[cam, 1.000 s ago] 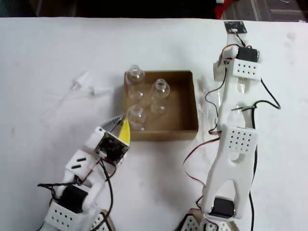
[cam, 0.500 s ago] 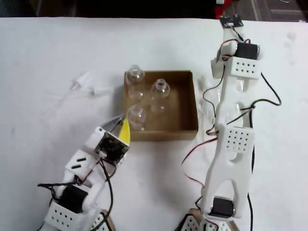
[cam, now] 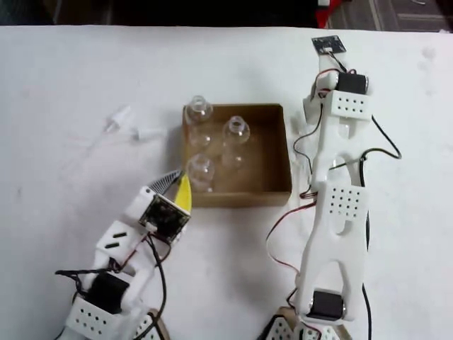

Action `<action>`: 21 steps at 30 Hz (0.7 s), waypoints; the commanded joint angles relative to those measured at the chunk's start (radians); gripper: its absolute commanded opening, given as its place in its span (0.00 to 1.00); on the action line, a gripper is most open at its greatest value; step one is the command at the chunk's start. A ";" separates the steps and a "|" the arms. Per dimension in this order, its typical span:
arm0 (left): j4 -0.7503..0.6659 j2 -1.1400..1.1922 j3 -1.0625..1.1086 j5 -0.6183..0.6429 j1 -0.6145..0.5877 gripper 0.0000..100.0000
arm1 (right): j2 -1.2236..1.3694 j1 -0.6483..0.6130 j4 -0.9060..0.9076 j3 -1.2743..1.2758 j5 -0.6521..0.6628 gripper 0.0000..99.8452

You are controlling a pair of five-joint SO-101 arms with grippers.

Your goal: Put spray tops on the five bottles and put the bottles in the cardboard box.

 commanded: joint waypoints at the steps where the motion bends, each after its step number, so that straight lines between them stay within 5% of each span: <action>1: 0.002 -0.008 -0.003 0.003 0.013 0.02 | -0.016 0.005 -0.013 -0.029 0.012 0.22; 16: 0.002 -0.008 -0.003 0.003 0.013 0.02 | 0.024 0.018 -0.013 -0.035 0.044 0.16; 21: 0.002 -0.008 -0.003 0.003 0.013 0.02 | 0.024 0.024 -0.010 -0.035 0.091 0.04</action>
